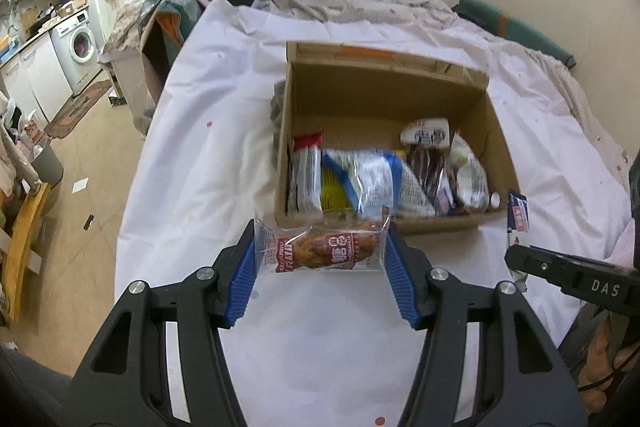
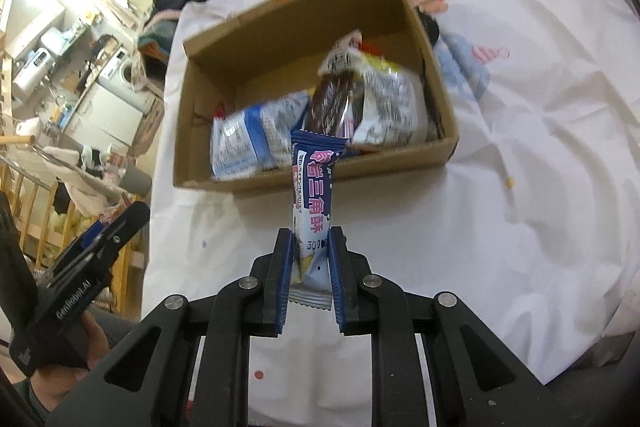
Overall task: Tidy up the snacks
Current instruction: 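Carry the cake packet and blue-white bar over the box with both grippers, then lower both snacks into the box and open both grippers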
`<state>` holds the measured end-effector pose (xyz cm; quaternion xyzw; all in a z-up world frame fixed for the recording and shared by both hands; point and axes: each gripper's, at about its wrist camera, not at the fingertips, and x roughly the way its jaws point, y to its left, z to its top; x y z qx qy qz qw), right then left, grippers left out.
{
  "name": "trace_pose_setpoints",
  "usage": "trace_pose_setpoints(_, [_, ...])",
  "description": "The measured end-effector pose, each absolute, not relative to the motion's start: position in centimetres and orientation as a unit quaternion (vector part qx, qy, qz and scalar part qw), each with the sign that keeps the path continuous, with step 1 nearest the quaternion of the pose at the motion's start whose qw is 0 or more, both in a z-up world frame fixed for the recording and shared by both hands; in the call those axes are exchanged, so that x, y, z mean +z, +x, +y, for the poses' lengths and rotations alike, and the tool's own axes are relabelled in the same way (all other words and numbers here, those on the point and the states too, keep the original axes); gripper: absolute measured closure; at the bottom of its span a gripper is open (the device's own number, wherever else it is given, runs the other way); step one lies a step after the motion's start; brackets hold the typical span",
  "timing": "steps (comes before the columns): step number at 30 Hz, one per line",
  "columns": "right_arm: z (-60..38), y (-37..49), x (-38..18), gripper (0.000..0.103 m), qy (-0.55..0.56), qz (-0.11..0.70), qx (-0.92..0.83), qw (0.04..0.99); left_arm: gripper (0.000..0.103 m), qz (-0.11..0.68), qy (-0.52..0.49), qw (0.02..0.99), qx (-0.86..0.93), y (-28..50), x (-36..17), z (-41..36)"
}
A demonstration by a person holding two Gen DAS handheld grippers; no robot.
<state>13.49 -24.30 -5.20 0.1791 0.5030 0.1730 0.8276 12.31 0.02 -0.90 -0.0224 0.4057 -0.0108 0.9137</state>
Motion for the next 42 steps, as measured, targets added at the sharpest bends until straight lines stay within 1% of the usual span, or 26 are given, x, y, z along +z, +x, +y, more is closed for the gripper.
trace_pose_setpoints(8, [-24.8,14.7,-3.0,0.084,0.174,0.466,0.181,0.849,0.048,0.388,-0.016,0.921,-0.023,14.5,1.6,0.8])
trace_pose_setpoints(12, [-25.5,15.8,-2.2,0.084,0.204,0.453,0.211,0.842,0.048,0.384,-0.012,0.923,-0.028,15.8,2.0,0.8])
trace_pose_setpoints(19, [-26.0,18.2,-0.8,0.084,0.193,0.428,0.209,0.858,0.048,0.381,-0.007,0.923,-0.042,17.8,2.0,0.3])
trace_pose_setpoints(27, [-25.7,22.5,-0.6,0.084,0.152,0.428,0.217,0.864,0.048,0.386,-0.006,0.921,-0.048,20.1,1.6,0.0])
trace_pose_setpoints(33, [-25.6,24.2,-2.2,0.084,0.159,0.448,0.203,0.856,0.048,0.384,0.002,0.921,-0.059,22.4,1.5,-0.8])
trace_pose_setpoints(40, [-25.1,24.3,-2.9,0.084,0.153,0.455,0.197,0.855,0.048,0.4,-0.032,0.913,-0.075,23.5,-1.3,-0.7])
trace_pose_setpoints(42, [-25.2,24.5,-3.3,0.084,0.157,0.461,0.192,0.852,0.048,0.399,-0.035,0.912,-0.089,23.7,-1.3,-0.9])
